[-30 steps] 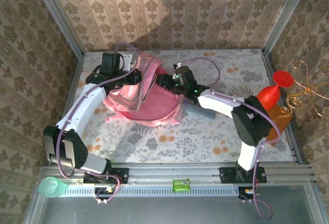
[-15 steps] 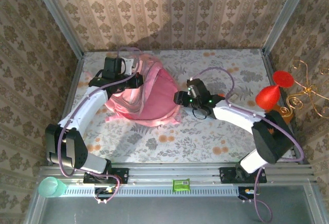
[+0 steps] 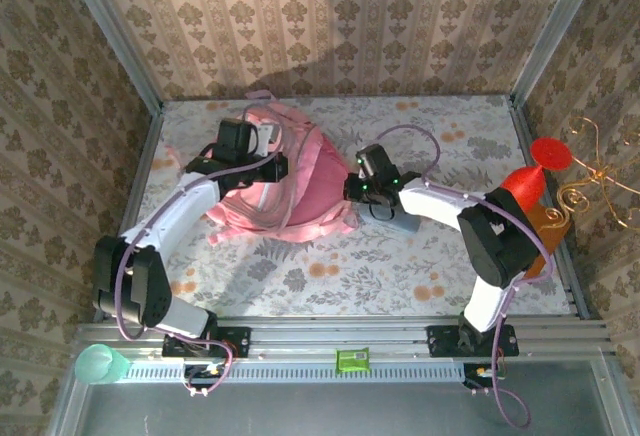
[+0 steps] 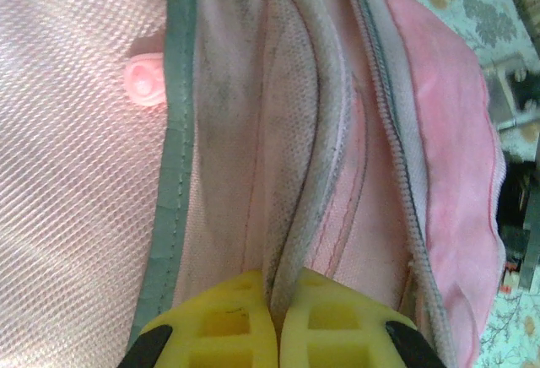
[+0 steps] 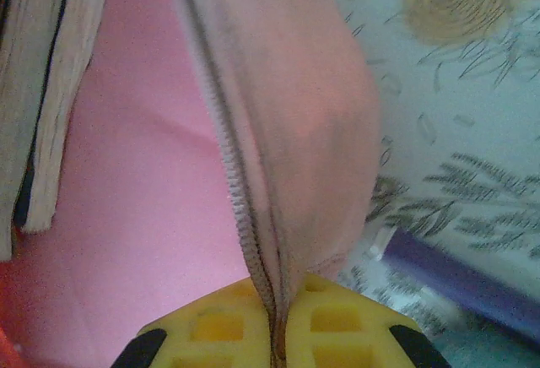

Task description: Pack the student bag

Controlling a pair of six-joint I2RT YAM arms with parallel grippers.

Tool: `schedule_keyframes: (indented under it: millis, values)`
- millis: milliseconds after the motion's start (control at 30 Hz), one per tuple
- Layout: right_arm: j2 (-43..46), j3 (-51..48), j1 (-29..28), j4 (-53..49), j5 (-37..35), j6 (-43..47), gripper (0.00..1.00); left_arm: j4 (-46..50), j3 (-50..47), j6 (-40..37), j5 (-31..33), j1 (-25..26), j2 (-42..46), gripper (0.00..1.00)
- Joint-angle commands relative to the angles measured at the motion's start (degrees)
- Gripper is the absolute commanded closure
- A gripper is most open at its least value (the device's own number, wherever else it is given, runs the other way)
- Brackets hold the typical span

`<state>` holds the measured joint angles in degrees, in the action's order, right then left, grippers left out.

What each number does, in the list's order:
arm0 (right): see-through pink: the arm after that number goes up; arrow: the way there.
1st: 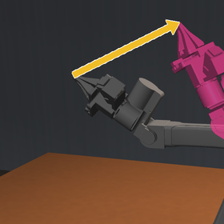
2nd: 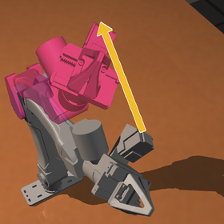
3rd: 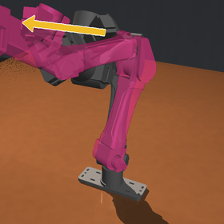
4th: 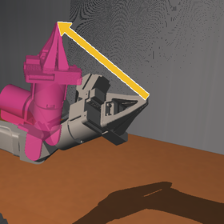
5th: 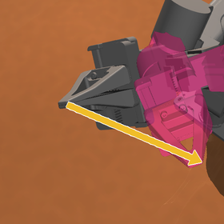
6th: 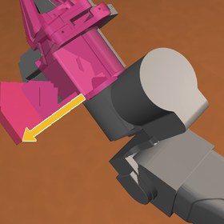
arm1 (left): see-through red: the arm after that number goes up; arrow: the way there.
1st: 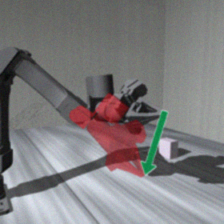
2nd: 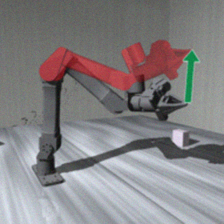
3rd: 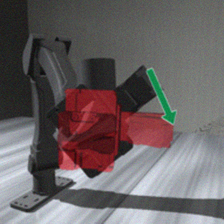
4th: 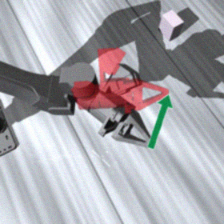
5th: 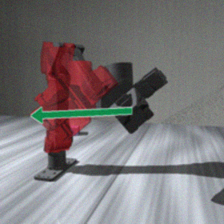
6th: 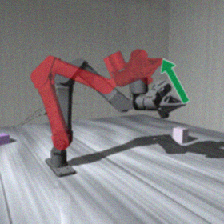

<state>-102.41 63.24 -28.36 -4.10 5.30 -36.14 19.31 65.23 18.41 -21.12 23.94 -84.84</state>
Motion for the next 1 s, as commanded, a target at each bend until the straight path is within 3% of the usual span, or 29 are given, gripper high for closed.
schedule_keyframes:
  millis: [0, 300, 633, 767, 967]
  values:
    - [-1.3, 3.0, 2.9, -0.7, 1.2, 3.3, 0.94, -0.5, 1.4, 1.2, -0.4, 1.8, -2.6, 0.94]
    - [-3.6, 6.8, 8.5, -1.6, 3.5, 4.7, 0.98, 2.1, 2.7, -1.4, 4.9, 0.7, -2.8, 0.59]
    - [-6.3, 9.4, 11.1, -1.1, 5.7, 4.5, 1.00, -1.7, -17.8, 5.3, 14.3, -7.9, 13.5, 0.30]
    - [-7.5, 10.1, 11.1, -0.7, 6.5, 4.0, 0.99, -4.1, -26.7, 10.6, 14.3, -10.3, 19.5, 0.21]
    - [-8.1, 10.0, 11.1, 0.1, 7.1, 3.4, 0.99, -6.0, -33.1, 15.2, 9.8, -12.0, 21.2, 0.18]
